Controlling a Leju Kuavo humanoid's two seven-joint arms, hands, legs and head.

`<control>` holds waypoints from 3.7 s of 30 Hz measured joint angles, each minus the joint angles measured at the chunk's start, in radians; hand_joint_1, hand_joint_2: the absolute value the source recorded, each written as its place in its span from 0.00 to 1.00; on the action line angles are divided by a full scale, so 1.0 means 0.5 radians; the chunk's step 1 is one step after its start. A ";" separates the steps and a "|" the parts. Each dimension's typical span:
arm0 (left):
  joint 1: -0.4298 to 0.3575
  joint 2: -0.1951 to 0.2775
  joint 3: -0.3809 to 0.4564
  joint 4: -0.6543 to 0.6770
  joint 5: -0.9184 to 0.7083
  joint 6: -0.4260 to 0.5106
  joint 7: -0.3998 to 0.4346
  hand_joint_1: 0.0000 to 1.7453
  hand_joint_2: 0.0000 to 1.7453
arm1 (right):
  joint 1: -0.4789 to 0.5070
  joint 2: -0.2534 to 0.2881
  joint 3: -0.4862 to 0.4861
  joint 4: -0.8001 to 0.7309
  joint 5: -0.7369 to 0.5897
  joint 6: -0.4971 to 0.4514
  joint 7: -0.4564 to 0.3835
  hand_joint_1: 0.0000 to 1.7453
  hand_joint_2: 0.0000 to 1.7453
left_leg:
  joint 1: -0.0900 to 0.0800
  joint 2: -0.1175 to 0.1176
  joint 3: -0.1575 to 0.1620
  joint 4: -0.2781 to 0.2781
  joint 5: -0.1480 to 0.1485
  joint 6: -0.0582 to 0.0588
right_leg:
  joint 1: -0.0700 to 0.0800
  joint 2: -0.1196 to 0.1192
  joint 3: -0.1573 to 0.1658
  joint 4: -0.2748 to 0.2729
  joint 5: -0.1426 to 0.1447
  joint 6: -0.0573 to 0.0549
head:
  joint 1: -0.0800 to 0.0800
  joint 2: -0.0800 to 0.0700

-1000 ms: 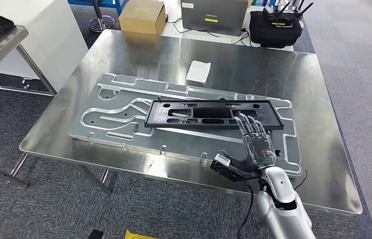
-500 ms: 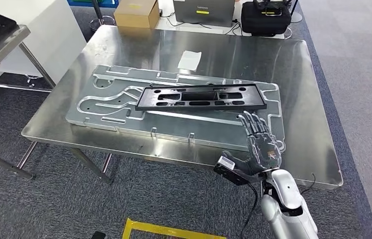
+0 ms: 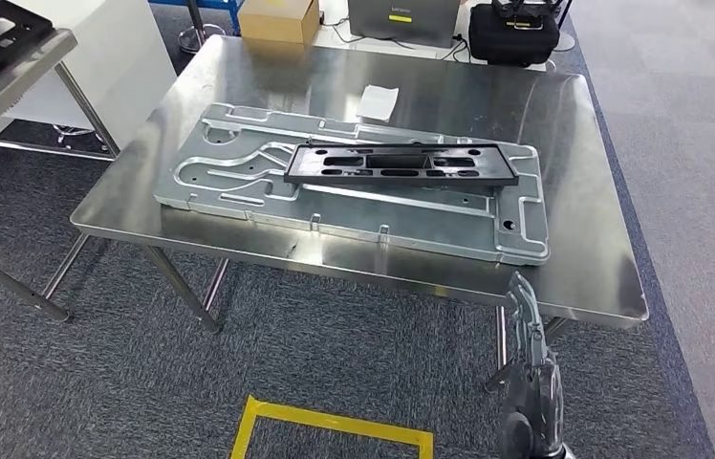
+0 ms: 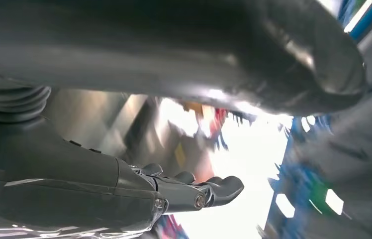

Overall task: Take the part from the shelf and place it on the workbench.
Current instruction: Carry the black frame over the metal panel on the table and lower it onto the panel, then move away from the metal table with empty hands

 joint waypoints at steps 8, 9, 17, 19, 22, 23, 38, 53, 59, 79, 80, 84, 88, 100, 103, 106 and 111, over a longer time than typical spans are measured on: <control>0.030 -0.048 0.168 0.000 0.028 0.034 -0.025 0.00 0.00 | 0.159 0.261 -0.418 0.062 -0.225 0.599 -0.073 0.00 0.00 | -0.009 0.008 -0.185 0.074 0.129 -0.053 | 0.016 0.000 0.539 -0.533 0.079 -0.051 | 0.001 0.000; 0.033 -0.049 0.181 0.000 0.025 0.035 -0.025 0.00 0.00 | 0.161 0.300 -0.501 0.100 -0.246 0.674 -0.085 0.00 0.00 | -0.007 0.007 -0.189 0.072 0.147 -0.065 | 0.016 0.000 0.534 -0.544 0.087 -0.062 | 0.000 0.000; 0.053 -0.069 0.284 0.000 -0.044 0.039 -0.043 0.00 0.00 | -0.129 0.472 -1.626 0.981 -0.148 1.292 -0.228 0.00 0.00 | 0.013 0.000 -0.324 0.649 -0.255 -0.128 | 0.010 -0.038 0.319 -0.521 0.256 -0.119 | -0.015 0.000; 0.053 -0.069 0.304 0.000 -0.061 0.041 -0.048 0.00 0.00 | -0.231 0.484 -1.852 1.199 0.050 1.219 -0.247 0.00 0.00 | 0.015 0.003 -0.196 0.556 -0.136 -0.125 | 0.010 -0.051 0.248 -0.492 0.288 -0.112 | -0.016 0.000; 0.045 -0.070 0.335 -0.004 -0.101 0.047 -0.050 0.00 0.00 | -0.387 0.478 -2.174 1.614 0.444 0.923 -0.252 0.00 0.00 | 0.004 0.029 0.098 0.123 -0.125 -0.099 | 0.014 -0.073 0.191 -0.464 0.327 -0.083 | -0.013 0.000; 0.043 -0.071 0.345 -0.006 -0.118 0.054 -0.050 0.00 0.00 | -0.446 0.461 -2.277 1.791 0.566 0.807 -0.242 0.00 0.00 | -0.004 0.033 0.141 0.038 -0.153 -0.084 | 0.015 -0.081 0.187 -0.466 0.342 -0.071 | -0.014 0.000; 0.045 -0.086 0.508 -0.011 -0.296 0.114 0.014 0.00 0.00 | -0.745 0.223 -2.897 3.311 1.163 0.051 0.595 0.00 0.00 | -0.010 -0.082 -0.056 0.029 0.021 -0.018 | -0.002 0.089 0.449 -0.516 0.157 -0.032 | 0.005 0.000; 0.039 -0.079 0.588 -0.015 -0.450 0.117 0.072 0.00 0.00 | -0.802 0.241 -2.938 3.610 1.365 0.121 1.181 0.00 0.00 | 0.007 0.065 0.028 0.073 -0.065 -0.096 | 0.002 -0.127 0.387 -0.505 0.187 -0.076 | -0.010 0.000; 0.032 -0.072 0.599 -0.018 -0.505 0.111 0.051 0.00 0.00 | -0.829 0.247 -2.935 3.629 1.373 0.148 1.126 0.00 0.00 | 0.012 0.019 0.003 0.015 -0.027 -0.002 | -0.002 -0.054 0.302 -0.316 0.053 -0.013 | 0.011 0.000; 0.006 -0.061 0.604 -0.021 -0.557 0.093 -0.006 0.00 0.00 | -0.833 0.253 -2.937 3.666 1.349 0.153 1.155 0.00 0.00 | 0.017 -0.025 -0.306 0.595 -0.234 -0.116 | -0.010 -0.078 0.382 -0.532 0.210 -0.104 | -0.007 0.000; 0.006 -0.061 0.608 -0.022 -0.557 0.093 -0.012 0.00 0.00 | -0.834 0.253 -2.937 3.667 1.347 0.149 1.159 0.00 0.00 | 0.023 -0.009 -0.243 0.482 -0.168 -0.120 | -0.012 -0.097 0.382 -0.526 0.206 -0.098 | -0.007 0.000; -0.004 -0.062 0.617 -0.027 -0.558 0.091 -0.021 0.00 0.00 | -0.839 0.253 -2.938 3.669 1.341 0.144 1.162 0.00 0.00 | 0.011 0.090 -0.041 0.076 -0.046 -0.094 | 0.001 -0.159 0.380 -0.497 0.183 -0.053 | -0.007 0.000; 0.004 -0.065 0.631 -0.028 -0.571 0.091 -0.019 0.00 0.00 | -0.853 0.253 -2.946 3.669 1.324 0.141 1.097 0.00 0.00 | 0.005 0.029 -0.053 0.062 -0.028 -0.032 | -0.008 -0.144 0.371 -0.456 0.143 -0.007 | 0.005 0.000; -0.067 -0.115 0.557 -0.031 -0.918 0.025 0.108 0.00 0.00 | -0.919 0.271 -3.065 3.655 1.056 0.333 0.871 0.00 0.00 | -0.014 -0.218 -0.100 0.076 0.012 -0.023 | 0.011 0.155 0.341 -0.465 0.186 -0.085 | 0.017 0.000; -0.117 -0.137 0.473 -0.031 -1.002 0.003 0.165 0.00 0.00 | -0.992 0.313 -3.116 3.635 1.010 0.332 0.891 0.00 0.00 | -0.009 -0.219 -0.124 0.091 0.009 -0.063 | 0.004 0.091 0.358 -0.511 0.213 -0.102 | 0.012 0.000; -0.140 -0.156 0.434 -0.031 -1.023 0.002 0.172 0.00 0.00 | -1.004 0.334 -3.145 3.622 0.993 0.338 0.907 0.00 0.00 | -0.004 -0.073 -0.252 0.366 -0.148 -0.091 | -0.002 0.011 0.378 -0.544 0.225 -0.119 | -0.008 0.000; -0.144 -0.166 0.402 -0.031 -1.041 0.010 0.182 0.00 0.00 | -1.000 0.336 -3.172 3.607 0.986 0.345 0.914 0.00 0.00 | 0.023 0.003 -0.256 0.416 -0.108 -0.122 | 0.001 -0.120 0.376 -0.525 0.207 -0.106 | -0.011 0.000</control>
